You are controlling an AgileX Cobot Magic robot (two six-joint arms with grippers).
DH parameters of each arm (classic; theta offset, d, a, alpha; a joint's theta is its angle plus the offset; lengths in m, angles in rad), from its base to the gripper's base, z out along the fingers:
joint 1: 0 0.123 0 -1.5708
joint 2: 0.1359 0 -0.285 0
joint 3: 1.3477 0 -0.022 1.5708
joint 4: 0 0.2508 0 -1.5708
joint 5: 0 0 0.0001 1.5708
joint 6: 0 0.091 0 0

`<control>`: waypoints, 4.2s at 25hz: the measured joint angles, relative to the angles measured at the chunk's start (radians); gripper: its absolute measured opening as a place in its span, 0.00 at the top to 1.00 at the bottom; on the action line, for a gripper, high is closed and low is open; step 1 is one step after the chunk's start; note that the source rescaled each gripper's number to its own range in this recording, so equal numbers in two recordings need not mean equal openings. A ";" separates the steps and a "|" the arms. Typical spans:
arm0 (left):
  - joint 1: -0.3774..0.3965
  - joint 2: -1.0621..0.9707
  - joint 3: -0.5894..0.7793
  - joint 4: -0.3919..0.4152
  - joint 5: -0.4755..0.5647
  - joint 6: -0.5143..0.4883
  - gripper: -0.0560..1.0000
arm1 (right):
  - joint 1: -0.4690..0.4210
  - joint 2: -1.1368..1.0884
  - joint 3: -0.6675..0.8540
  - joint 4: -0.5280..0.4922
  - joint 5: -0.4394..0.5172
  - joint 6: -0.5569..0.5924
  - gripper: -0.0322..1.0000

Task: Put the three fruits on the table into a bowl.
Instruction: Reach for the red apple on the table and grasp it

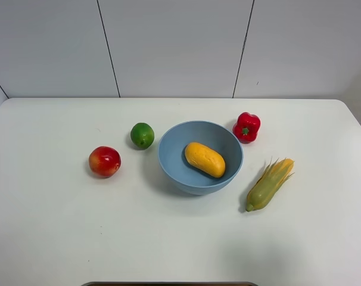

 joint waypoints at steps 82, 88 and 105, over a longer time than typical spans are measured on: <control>-0.370 1.886 -0.815 0.005 -0.291 -0.204 0.00 | 0.000 0.000 0.000 0.000 0.000 0.000 0.25; -0.370 1.917 -0.815 0.005 -0.306 -0.177 0.00 | 0.000 0.000 0.000 0.000 0.000 0.000 0.25; -0.370 2.011 -0.816 -0.040 -0.332 -0.166 0.00 | 0.000 0.000 0.000 0.000 -0.001 0.000 0.25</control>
